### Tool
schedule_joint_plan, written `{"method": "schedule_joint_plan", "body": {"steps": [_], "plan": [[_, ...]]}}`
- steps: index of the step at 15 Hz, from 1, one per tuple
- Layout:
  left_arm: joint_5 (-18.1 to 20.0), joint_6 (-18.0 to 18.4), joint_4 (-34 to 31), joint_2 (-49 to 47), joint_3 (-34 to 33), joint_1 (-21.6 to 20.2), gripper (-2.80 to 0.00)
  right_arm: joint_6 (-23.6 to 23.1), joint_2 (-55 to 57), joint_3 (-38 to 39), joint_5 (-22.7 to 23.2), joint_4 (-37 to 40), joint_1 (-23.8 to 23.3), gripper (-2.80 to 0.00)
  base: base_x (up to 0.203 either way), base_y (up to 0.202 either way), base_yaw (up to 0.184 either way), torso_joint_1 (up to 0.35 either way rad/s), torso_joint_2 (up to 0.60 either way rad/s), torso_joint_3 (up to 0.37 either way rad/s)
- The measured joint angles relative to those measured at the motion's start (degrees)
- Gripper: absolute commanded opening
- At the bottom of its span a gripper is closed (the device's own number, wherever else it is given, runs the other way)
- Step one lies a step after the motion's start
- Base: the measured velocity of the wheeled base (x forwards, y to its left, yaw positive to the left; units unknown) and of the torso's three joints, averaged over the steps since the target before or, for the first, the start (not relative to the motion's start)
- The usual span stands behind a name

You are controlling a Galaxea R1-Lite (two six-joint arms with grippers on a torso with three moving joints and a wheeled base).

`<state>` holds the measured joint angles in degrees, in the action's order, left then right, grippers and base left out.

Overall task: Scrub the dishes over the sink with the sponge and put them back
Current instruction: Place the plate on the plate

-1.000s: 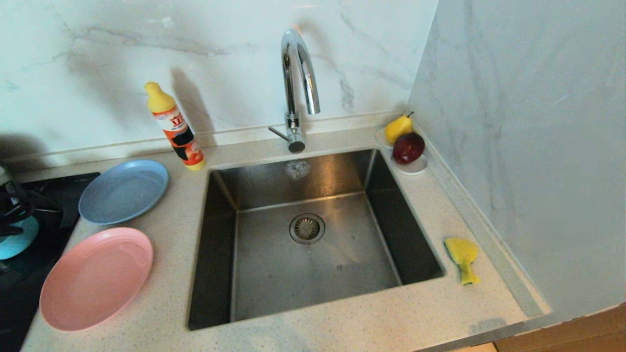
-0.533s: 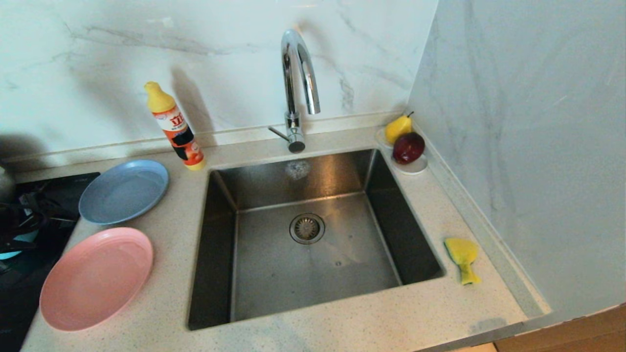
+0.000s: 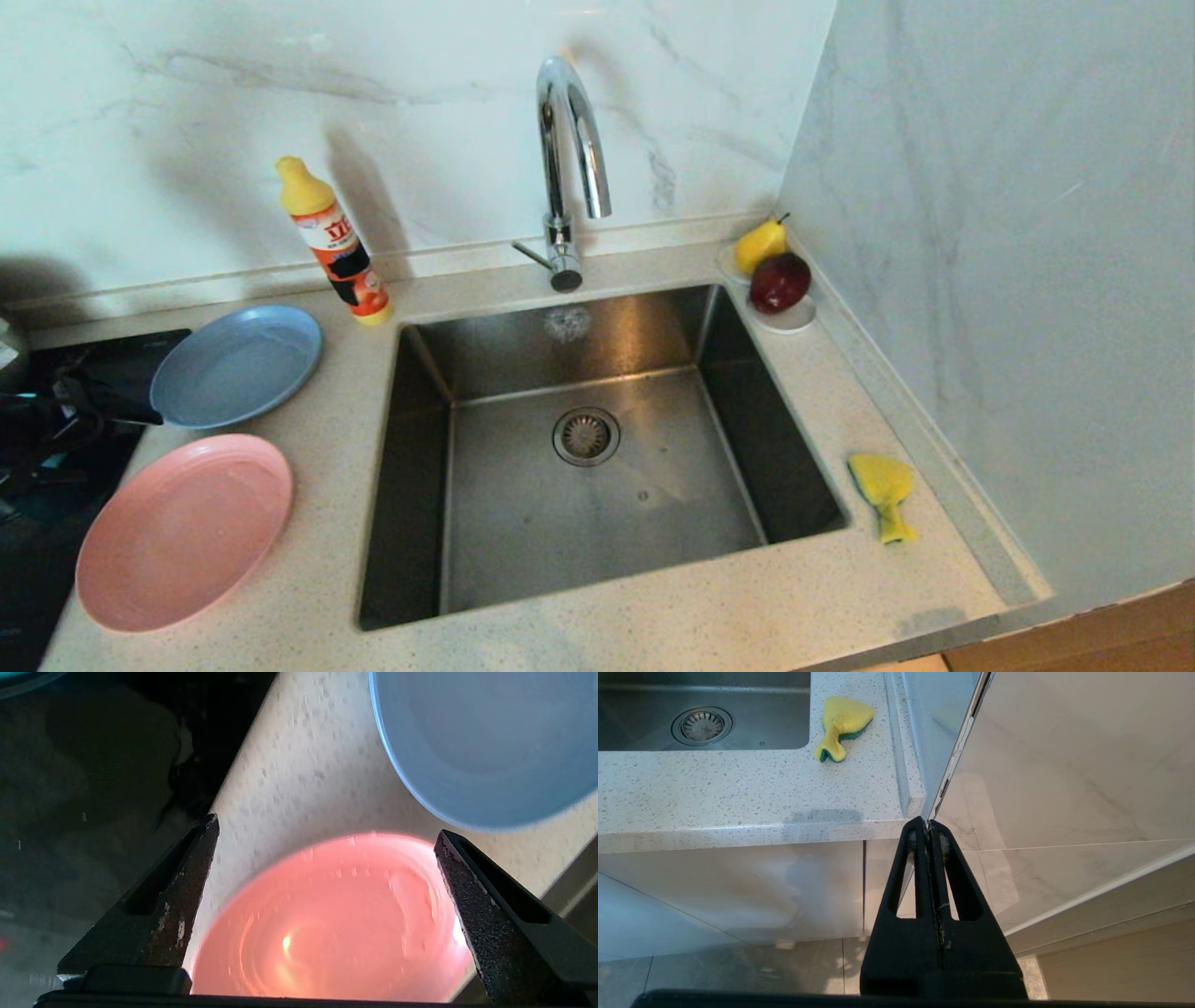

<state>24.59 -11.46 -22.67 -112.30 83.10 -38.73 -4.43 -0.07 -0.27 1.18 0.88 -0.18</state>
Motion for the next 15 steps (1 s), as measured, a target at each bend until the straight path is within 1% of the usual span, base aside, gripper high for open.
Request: {"method": "schedule_joint_plan", "body": {"steps": [1, 3, 6, 7, 9, 11, 13, 15], "plan": [[0.0, -0.1, 1.3, -0.3, -0.5, 0.0, 0.00, 0.0, 0.0, 0.0, 0.0, 0.0, 0.0, -2.80, 0.000, 0.000, 0.000, 0.000, 0.00, 0.000], [-0.1, -1.7, 4.1, -1.0, -1.4, 0.0, 0.00, 0.0, 0.0, 0.0, 0.0, 0.0, 0.0, -2.80, 0.000, 0.000, 0.000, 0.000, 0.00, 0.000], [0.1, -2.6, 5.1, -2.0, -1.7, 0.1, 0.00, 0.0, 0.0, 0.0, 0.0, 0.0, 0.0, -2.80, 0.000, 0.000, 0.000, 0.000, 0.00, 0.000], [0.4, -4.0, 6.1, -2.4, -1.7, 0.2, 0.00, 0.0, 0.0, 0.0, 0.0, 0.0, 0.0, -2.80, 0.000, 0.000, 0.000, 0.000, 0.00, 0.000], [2.7, -7.1, 8.7, -2.8, -1.7, 0.4, 0.00, 0.0, 0.0, 0.0, 0.0, 0.0, 0.0, -2.80, 0.000, 0.000, 0.000, 0.000, 0.00, 0.000], [3.8, -8.1, 8.9, -3.2, -1.4, 0.9, 0.00, 0.0, 0.0, 0.0, 0.0, 0.0, 0.0, -2.80, 0.000, 0.000, 0.000, 0.000, 0.00, 0.000], [4.0, -9.3, 9.1, -3.4, -1.1, 1.7, 0.00, 0.0, 0.0, 0.0, 0.0, 0.0, 0.0, -2.80, 0.000, 0.000, 0.000, 0.000, 0.00, 0.000], [4.0, -9.5, 9.3, -3.6, -1.1, 2.8, 0.00, 0.0, 0.0, 0.0, 0.0, 0.0, 0.0, -2.80, 0.000, 0.000, 0.000, 0.000, 0.00, 0.000]]}}
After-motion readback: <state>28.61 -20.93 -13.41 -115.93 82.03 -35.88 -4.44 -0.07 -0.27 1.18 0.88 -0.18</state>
